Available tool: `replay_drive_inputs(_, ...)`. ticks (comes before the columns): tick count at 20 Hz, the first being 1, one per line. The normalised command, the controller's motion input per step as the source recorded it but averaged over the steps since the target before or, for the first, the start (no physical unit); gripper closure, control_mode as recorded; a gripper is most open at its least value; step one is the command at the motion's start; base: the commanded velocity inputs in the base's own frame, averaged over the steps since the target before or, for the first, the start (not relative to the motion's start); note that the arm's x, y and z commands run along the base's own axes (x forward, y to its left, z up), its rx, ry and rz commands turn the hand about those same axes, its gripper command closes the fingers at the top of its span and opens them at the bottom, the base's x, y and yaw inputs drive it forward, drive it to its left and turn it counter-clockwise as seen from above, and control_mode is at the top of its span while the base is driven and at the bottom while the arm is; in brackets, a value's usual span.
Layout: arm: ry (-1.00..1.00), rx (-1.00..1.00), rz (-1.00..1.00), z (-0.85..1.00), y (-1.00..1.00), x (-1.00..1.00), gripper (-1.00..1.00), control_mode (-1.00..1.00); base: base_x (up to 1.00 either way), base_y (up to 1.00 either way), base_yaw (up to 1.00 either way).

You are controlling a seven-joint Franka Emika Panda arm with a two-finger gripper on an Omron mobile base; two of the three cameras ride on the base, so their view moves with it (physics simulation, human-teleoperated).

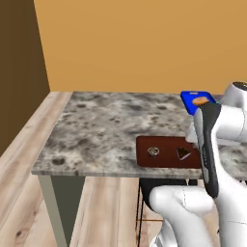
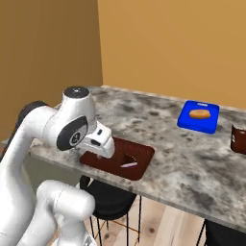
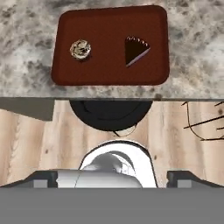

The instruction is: Take the cake and cupcake from the fridge and place them on the empty tray on the dining counter.

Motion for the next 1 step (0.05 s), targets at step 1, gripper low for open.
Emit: replay_drive_inputs(1,0.0,-0.05,0.19,1.0,0.62,-1.0,-1.0,-1.0,0.0,0.0,0.0)
